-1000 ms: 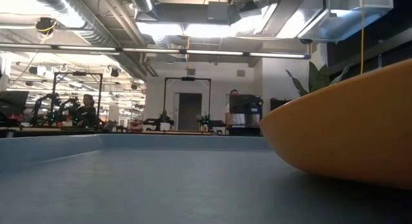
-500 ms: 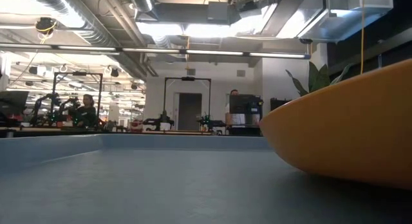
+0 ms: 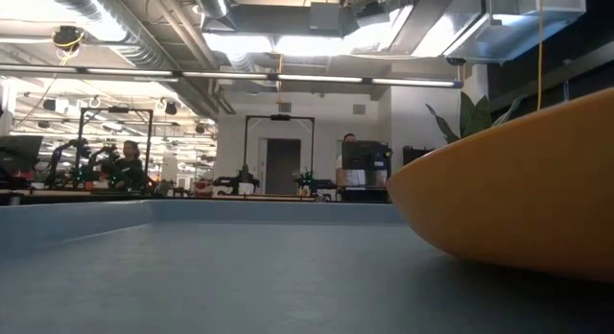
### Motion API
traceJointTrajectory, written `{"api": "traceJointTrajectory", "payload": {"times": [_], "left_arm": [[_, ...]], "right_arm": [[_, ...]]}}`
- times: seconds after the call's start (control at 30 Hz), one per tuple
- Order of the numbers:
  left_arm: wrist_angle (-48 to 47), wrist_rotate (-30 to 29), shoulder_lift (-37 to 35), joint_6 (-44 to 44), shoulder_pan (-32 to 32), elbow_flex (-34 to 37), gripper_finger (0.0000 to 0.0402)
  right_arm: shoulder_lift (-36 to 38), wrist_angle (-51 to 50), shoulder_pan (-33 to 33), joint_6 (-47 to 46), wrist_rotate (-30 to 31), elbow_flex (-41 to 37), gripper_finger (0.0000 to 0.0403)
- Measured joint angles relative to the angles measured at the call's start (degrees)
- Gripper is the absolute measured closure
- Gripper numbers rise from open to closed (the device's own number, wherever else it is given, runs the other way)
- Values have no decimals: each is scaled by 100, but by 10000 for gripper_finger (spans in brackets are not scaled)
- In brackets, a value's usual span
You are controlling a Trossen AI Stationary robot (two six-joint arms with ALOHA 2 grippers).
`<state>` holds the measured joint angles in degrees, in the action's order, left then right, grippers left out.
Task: Pick and place plate/cup/fork/spoon on tray
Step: Adjust the orange plate on the gray serving tray
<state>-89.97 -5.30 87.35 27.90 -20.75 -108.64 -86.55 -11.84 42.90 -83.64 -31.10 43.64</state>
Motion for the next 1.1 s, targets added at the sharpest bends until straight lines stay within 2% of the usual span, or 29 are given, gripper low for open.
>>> {"api": "traceJointTrajectory", "payload": {"times": [0.17,0.37,0.63,0.8,0.87,0.97,1.1], "left_arm": [[1,0,0,2,0,0,353],[4,0,0,0,0,0,353],[4,-2,0,4,0,0,353],[3,-1,0,4,0,0,353],[4,0,0,4,0,0,353],[4,0,0,2,0,0,353],[3,0,0,0,0,0,353]], "right_arm": [[-358,522,-16,288,9,2,303],[-475,525,-41,300,18,2,303],[-475,731,-256,506,506,2,303],[-475,773,-426,792,373,90,303],[-475,719,-456,874,117,203,305],[-475,421,-428,923,-303,546,313],[-469,-136,-226,880,-495,1015,321]]}}
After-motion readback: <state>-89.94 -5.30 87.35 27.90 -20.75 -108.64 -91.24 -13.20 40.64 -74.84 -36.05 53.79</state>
